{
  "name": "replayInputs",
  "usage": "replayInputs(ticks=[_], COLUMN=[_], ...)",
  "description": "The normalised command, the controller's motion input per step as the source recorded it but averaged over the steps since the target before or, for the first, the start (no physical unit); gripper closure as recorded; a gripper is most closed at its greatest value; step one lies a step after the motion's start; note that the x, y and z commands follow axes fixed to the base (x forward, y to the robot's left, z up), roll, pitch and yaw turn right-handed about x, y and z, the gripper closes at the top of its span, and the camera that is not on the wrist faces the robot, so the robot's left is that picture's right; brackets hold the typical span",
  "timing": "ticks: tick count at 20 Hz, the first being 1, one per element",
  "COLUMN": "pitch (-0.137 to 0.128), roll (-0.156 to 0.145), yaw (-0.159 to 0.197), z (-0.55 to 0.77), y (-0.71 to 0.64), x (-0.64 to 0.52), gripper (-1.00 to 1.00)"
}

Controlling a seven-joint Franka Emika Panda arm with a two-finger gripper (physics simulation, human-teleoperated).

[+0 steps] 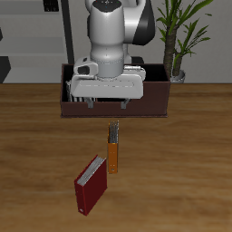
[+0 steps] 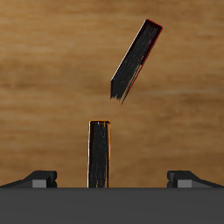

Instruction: Place the striped book into the back desk caddy's left compartment and place the right red book into the back desk caddy's back compartment and place the orange book into the back desk caddy's front compartment

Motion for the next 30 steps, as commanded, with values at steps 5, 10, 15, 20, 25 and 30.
replayInputs(ticks=[5,10,15,20,25,30], pitch=[-0.007,-0.007,-0.022,0.041,0.025,0.027], roll=[0.023,0.009,0.011,-0.009,-0.006,-0.023], yaw=[-0.023,-0.012,0.032,-0.009,0.009,0.001], z=[-0.26,-0.34,-0.21,-0.2,-0.08,-0.13], y=[0.06,0.08,0.12,0.06,-0.05,-0.05], x=[0.04,-0.06,-0.17,0.14,0.09,0.18], gripper=[-1.0,-1.0,-1.0,-1.0,-1.0,-1.0])
